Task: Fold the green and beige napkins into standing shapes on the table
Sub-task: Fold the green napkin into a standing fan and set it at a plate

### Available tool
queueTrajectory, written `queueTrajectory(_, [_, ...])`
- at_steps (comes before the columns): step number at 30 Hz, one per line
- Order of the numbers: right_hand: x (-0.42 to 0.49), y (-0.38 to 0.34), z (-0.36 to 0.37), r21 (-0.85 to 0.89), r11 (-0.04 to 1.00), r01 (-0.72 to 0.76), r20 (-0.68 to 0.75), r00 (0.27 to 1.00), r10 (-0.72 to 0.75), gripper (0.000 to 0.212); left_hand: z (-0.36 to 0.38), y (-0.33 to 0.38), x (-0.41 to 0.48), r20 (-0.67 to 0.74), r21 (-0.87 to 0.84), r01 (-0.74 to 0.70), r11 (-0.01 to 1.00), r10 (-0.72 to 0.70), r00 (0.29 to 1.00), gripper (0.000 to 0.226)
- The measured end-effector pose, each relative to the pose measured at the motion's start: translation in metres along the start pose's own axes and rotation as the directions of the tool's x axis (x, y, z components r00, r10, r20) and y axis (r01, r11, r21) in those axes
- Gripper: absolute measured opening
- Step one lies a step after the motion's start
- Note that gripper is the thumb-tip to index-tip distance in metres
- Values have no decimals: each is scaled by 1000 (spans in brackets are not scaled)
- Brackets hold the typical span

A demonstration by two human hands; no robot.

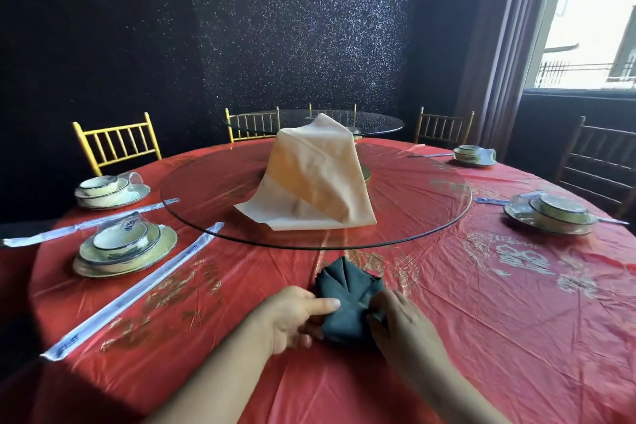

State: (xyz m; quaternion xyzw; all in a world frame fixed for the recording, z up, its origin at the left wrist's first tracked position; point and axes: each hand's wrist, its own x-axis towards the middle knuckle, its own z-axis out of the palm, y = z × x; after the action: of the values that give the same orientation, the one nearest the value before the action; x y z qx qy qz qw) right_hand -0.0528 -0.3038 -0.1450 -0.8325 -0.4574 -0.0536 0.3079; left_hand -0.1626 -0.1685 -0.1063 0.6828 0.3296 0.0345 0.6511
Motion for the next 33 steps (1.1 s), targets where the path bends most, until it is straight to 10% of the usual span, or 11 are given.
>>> queueTrajectory(7, [-1,-16,-33,89,991,-96,169,982,80,29,26,-1,-10,87,-387,-148,910,196,977,15])
queueTrajectory(11, [6,-27,-58,386,862,-329,276,933,232,75,47,-1,-13,-30,-203,-375,904,377,926,18])
queueTrajectory(15, [12,-17,-63,694,570,-440,411,892,189,40,65,-5,-10,-96,445,-667,598,772,628,50])
queueTrajectory(19, [14,-4,-54,878,345,-331,314,944,107,28,69,-4,-12,-79,533,-731,426,885,458,64])
queueTrajectory(22, [15,3,-46,943,236,-235,223,972,75,62,56,-7,-6,-316,473,-783,404,907,278,43])
queueTrajectory(24, [16,6,-40,958,197,-209,206,978,34,81,45,-3,-7,-532,272,-764,585,753,387,57])
queueTrajectory(27, [21,3,-26,966,136,-221,228,973,-32,81,31,1,0,-391,-219,-597,772,491,778,59])
queueTrajectory(33, [53,-28,18,902,386,-193,204,979,14,31,-15,-16,17,-471,-173,-636,752,503,724,20])
